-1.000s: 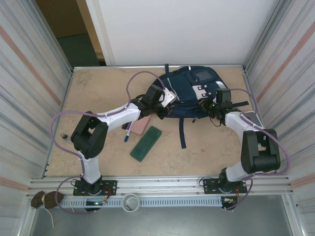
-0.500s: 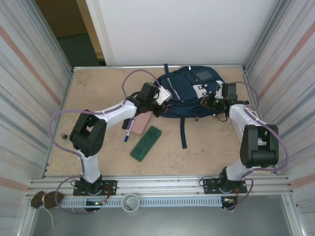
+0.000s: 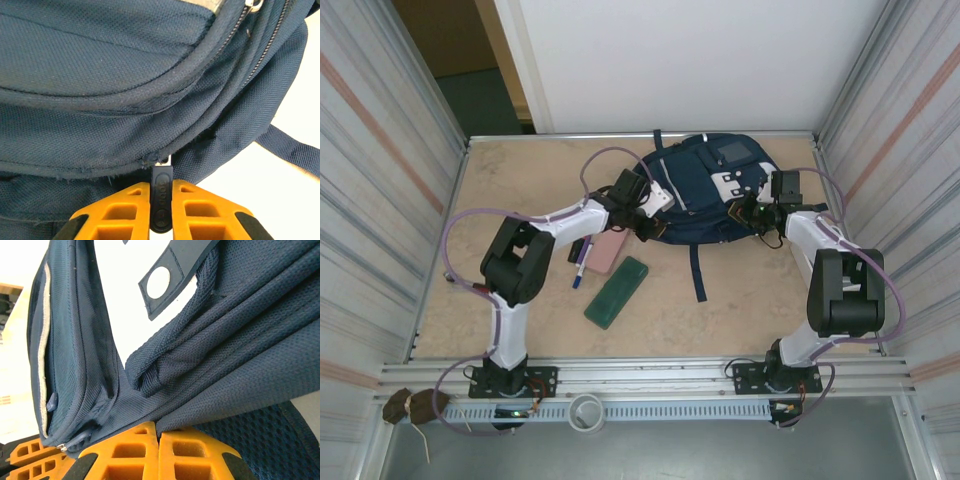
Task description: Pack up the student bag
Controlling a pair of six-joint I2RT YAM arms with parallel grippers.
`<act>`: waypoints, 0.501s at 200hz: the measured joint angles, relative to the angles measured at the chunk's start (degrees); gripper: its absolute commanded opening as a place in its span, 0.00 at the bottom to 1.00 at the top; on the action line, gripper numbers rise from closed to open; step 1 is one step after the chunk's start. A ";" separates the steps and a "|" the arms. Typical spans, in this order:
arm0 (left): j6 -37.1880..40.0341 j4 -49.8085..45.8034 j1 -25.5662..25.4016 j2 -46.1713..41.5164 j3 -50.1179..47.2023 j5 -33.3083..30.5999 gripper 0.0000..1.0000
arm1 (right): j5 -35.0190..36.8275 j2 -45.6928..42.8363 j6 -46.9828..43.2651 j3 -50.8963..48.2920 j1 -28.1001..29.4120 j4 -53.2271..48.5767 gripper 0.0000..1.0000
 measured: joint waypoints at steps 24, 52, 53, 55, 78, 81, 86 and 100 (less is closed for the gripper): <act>0.00 -0.13 0.09 1.22 0.72 0.22 0.21 | -0.42 0.26 -0.42 0.00 0.00 0.02 0.00; -0.02 -0.07 0.09 2.10 1.73 0.52 0.22 | -0.63 0.63 -0.83 0.00 0.00 0.02 0.00; -0.02 -0.07 0.09 2.12 1.75 0.52 0.22 | -0.63 0.63 -0.85 0.00 0.00 0.02 0.00; -0.02 -0.11 0.09 2.19 1.81 0.57 0.22 | -0.63 0.63 -0.85 0.00 0.00 0.02 0.00; -0.04 -0.31 0.09 3.34 2.75 0.61 0.17 | -0.61 0.63 -0.90 0.00 0.00 0.02 0.00; -0.13 -0.28 0.09 3.54 2.82 0.61 0.17 | -0.61 0.63 -0.96 0.00 0.00 0.02 0.00; -0.09 -0.28 0.11 3.82 2.95 0.61 0.15 | -0.61 0.66 -1.01 0.00 0.00 0.02 0.00; -0.20 -0.31 0.13 4.50 3.34 0.61 0.13 | -0.61 0.66 -1.03 0.00 0.00 0.02 0.00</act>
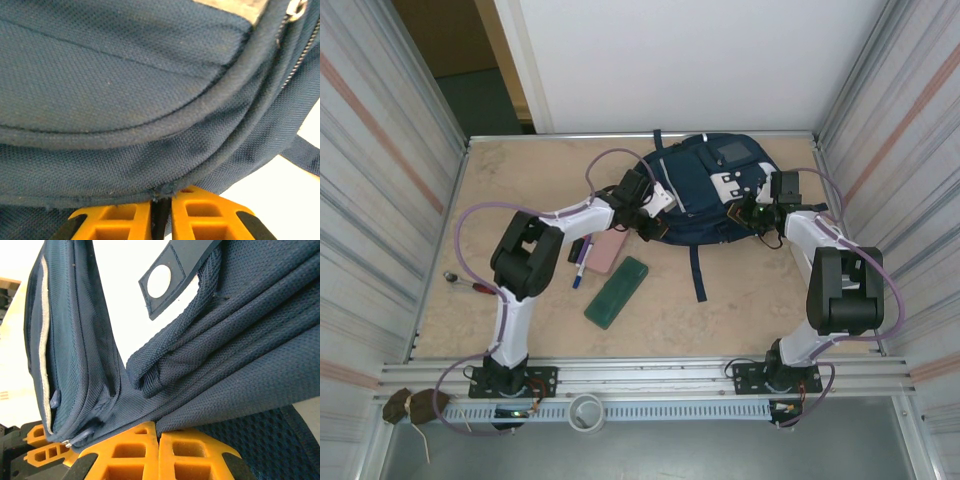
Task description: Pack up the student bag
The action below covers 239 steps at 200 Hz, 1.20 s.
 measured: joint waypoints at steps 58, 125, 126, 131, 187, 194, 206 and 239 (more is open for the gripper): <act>0.15 2.14 0.02 -1.62 -2.51 -0.76 0.00 | -0.70 0.07 -0.66 0.22 -0.70 -0.33 0.00; 0.85 5.20 0.26 -8.52 -7.89 -8.98 0.00 | -1.95 1.97 -5.14 5.75 -1.22 -6.73 0.00; 0.85 5.18 0.26 -8.57 -7.89 -9.09 0.00 | -1.95 1.97 -5.20 5.84 -1.22 -6.80 0.00; 1.01 5.18 0.26 -8.74 -7.89 -9.79 0.00 | -1.95 2.14 -5.90 6.43 -1.22 -7.58 0.00; -1.64 5.25 -1.22 -8.94 -7.82 -7.39 0.00 | -3.08 4.98 -8.87 12.37 -2.16 -13.11 0.16; -2.40 5.01 -1.86 -8.94 -7.39 -7.02 0.00 | -2.93 5.14 -8.83 13.03 -2.27 -13.53 0.19; -3.76 4.50 -3.30 -8.85 -5.86 -6.54 0.00 | -2.45 5.05 -8.92 13.86 -2.71 -14.10 0.25; -6.80 3.93 -7.19 -8.33 -0.83 -6.23 0.00 | 1.57 0.59 -8.85 12.11 -3.96 -14.51 0.43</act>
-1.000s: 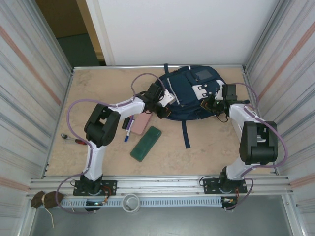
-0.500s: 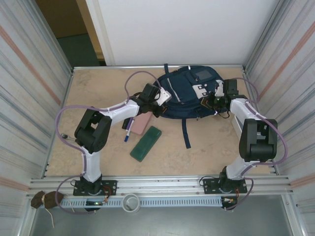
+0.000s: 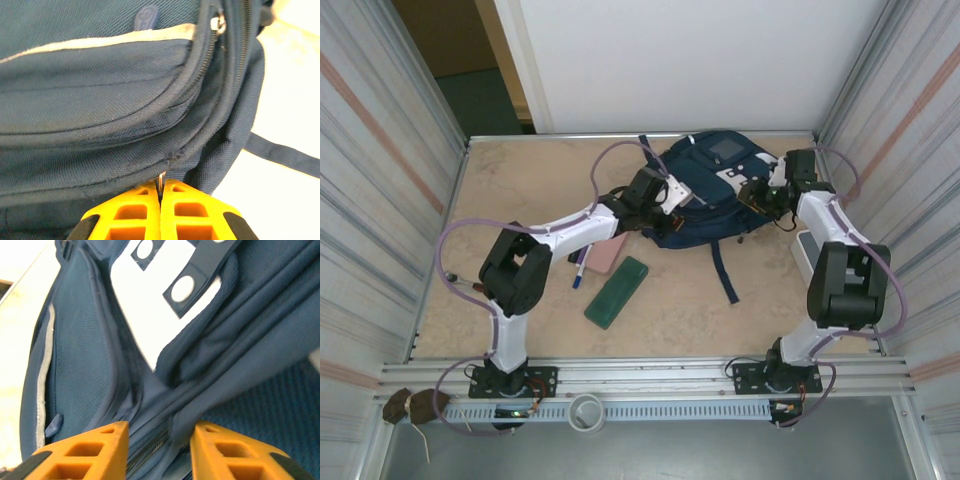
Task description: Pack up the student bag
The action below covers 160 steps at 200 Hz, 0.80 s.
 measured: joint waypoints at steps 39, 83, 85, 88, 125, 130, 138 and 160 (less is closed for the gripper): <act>-2.60 0.85 -2.16 0.50 0.94 1.73 0.00 | 0.15 -15.52 2.95 -12.09 0.76 1.51 0.57; -3.85 1.49 -2.21 0.50 0.79 3.02 0.00 | 0.09 -24.00 12.55 -27.36 5.11 9.88 0.70; -3.85 1.55 -2.21 0.50 0.74 3.06 0.00 | 0.11 -23.91 13.38 -27.87 5.46 10.43 0.70; -3.85 1.68 -2.23 0.50 0.66 3.10 0.00 | 0.17 -23.80 14.03 -28.48 5.99 11.15 0.70; -3.85 2.12 -2.27 0.50 0.13 3.37 0.00 | 2.14 -19.19 21.20 -31.32 11.21 20.76 0.69; -3.85 2.16 -2.27 0.50 0.02 3.43 0.00 | 2.82 -18.49 21.64 -31.32 11.72 22.10 0.68; -3.82 2.23 -2.32 0.50 -0.15 3.56 0.00 | 3.45 -17.44 22.12 -31.30 12.13 23.80 0.64; -3.82 2.38 -2.38 0.50 -0.66 3.58 0.00 | 4.81 -14.56 22.21 -31.30 12.39 26.56 0.35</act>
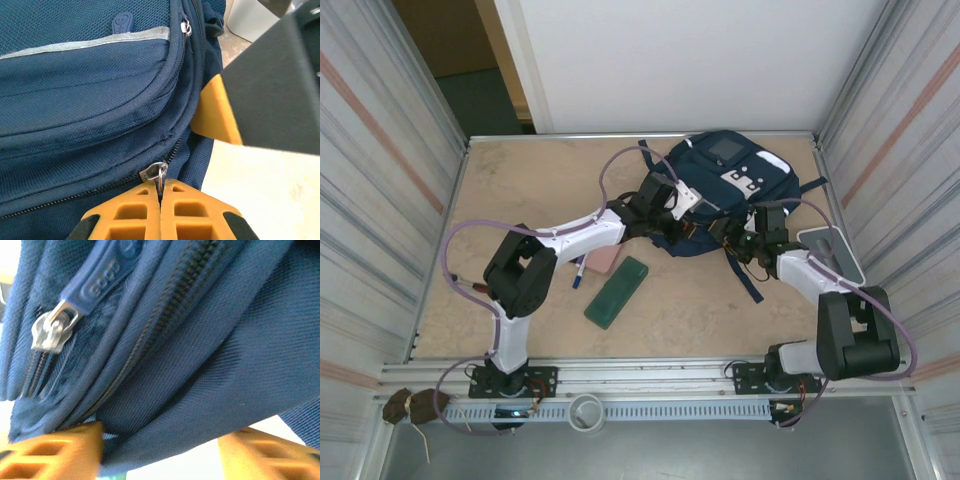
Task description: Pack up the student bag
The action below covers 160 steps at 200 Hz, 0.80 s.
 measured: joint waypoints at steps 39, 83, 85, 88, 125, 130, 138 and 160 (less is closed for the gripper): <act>2.01 0.15 -0.20 -0.39 -2.12 -2.64 0.00 | 0.57 1.31 -1.79 0.04 -2.73 0.42 0.03; 5.51 0.17 2.32 -2.03 -4.72 -6.38 0.00 | -1.62 -2.12 -6.62 0.09 -7.28 -3.96 0.00; 5.60 0.17 2.62 -2.10 -4.81 -6.49 0.00 | -1.73 -2.34 -7.02 0.11 -7.43 -4.22 0.00; 5.66 0.15 3.02 -2.14 -4.87 -6.64 0.00 | -1.88 -2.58 -7.37 0.17 -7.67 -4.63 0.00; 6.64 -0.28 7.06 -2.29 -5.16 -7.80 0.00 | -4.55 -2.69 -12.94 4.22 -9.97 -11.13 0.00; 6.73 -0.28 7.26 -2.29 -5.16 -7.78 0.00 | -5.09 -2.34 -13.51 4.98 -10.27 -11.98 0.00; 6.71 -0.31 7.32 -2.40 -5.18 -7.61 0.00 | -5.84 -1.46 -14.53 6.29 -10.69 -13.27 0.00; 6.40 -0.17 6.84 -3.58 -5.95 -6.49 0.00 | -7.48 2.43 -16.26 10.27 -11.63 -16.61 0.01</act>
